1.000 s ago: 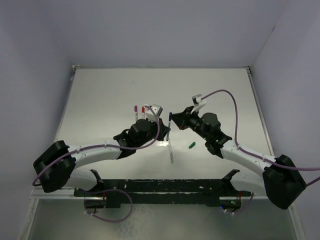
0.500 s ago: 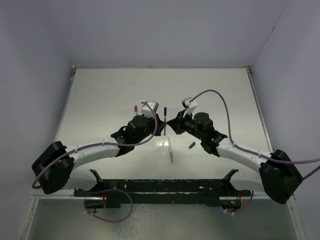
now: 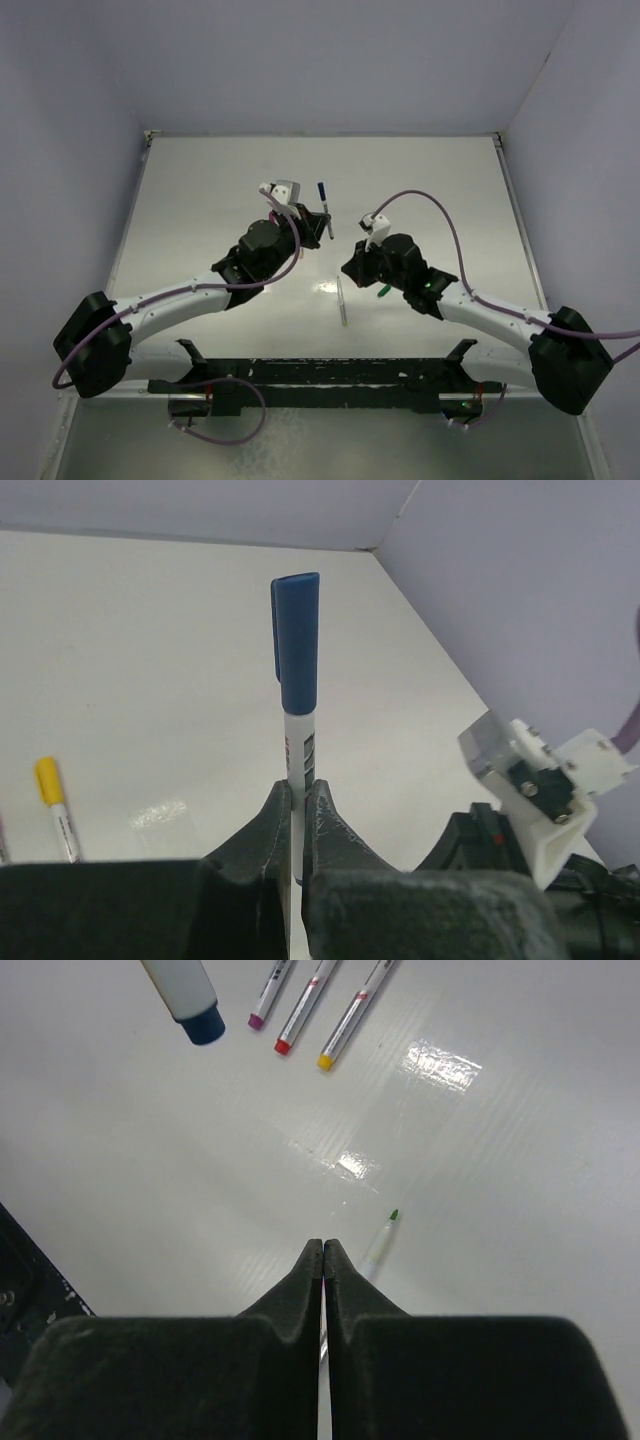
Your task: Insert the pens into the pen caps
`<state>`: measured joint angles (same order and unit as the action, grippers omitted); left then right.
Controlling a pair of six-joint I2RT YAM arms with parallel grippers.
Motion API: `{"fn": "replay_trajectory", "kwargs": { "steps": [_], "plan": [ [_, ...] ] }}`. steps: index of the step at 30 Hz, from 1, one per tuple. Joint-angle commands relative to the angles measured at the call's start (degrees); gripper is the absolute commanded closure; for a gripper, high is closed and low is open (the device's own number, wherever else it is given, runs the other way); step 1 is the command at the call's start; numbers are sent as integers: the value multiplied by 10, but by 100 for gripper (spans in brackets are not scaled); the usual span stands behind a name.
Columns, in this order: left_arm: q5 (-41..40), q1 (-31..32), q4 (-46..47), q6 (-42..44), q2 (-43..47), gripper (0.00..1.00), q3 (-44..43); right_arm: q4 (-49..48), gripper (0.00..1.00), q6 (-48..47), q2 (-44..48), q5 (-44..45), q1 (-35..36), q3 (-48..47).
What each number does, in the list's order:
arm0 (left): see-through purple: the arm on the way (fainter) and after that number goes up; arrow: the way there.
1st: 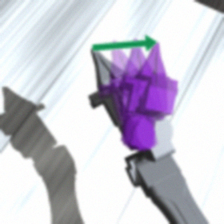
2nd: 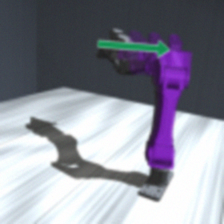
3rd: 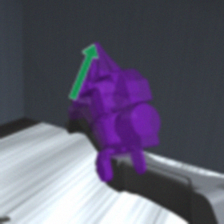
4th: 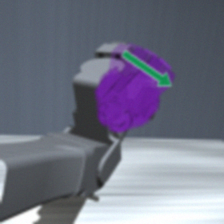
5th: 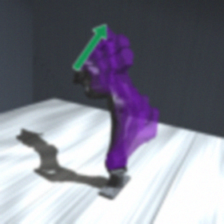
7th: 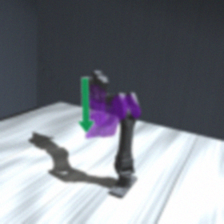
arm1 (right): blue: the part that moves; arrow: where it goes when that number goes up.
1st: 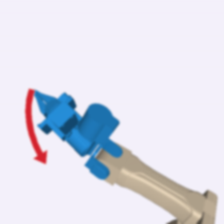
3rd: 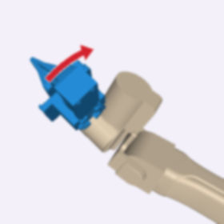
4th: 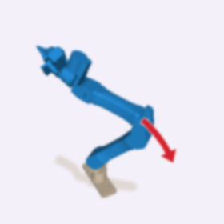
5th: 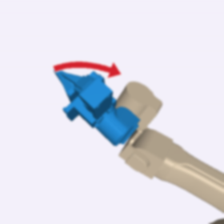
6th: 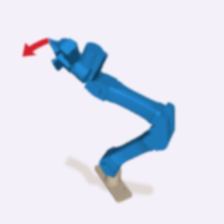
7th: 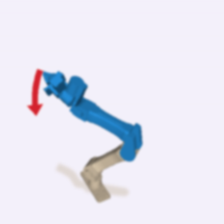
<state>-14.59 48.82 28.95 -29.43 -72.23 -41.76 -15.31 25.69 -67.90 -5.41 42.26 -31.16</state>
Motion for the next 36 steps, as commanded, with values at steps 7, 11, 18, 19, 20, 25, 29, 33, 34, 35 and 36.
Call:
{"fn": "replay_trajectory", "kwargs": {
  "steps": [7, 11, 18, 19, 20, 25, 29, 33, 34, 35, 36],
  "plan": [
    [10, -46, -125, 7, -103, 100, -97, 87, 78, 1, 122, 203, -1, -23],
    [24, -65, -205, 7, -188, 100, -174, 123, 65, 17, 153, 265, -2, -21],
    [22, -80, -302, -2, -297, 100, -277, 134, 63, 34, 177, 285, -3, -9],
    [21, -81, -311, -4, -310, 100, -291, 134, 63, 35, 177, 285, -3, -8],
    [20, -83, -326, -7, -321, 100, -302, 134, 62, 37, 177, 285, -4, -8],
    [17, -90, -360, -25, -358, 100, -330, 135, 62, 40, 175, 286, -3, -10],
    [13, -97, -370, -39, -372, 98, -331, 134, 62, 42, 173, 286, -4, -8],
    [17, -99, -380, -48, -386, 97, -333, 132, 62, 46, 169, 284, -4, -8],
    [17, -100, -382, -50, -389, 96, -333, 131, 62, 46, 169, 284, -4, -7],
    [17, -100, -384, -54, -392, 96, -333, 130, 62, 46, 168, 283, -3, -8],
    [16, -100, -388, -57, -395, 95, -333, 129, 62, 47, 168, 282, -4, -8]
  ]
}}
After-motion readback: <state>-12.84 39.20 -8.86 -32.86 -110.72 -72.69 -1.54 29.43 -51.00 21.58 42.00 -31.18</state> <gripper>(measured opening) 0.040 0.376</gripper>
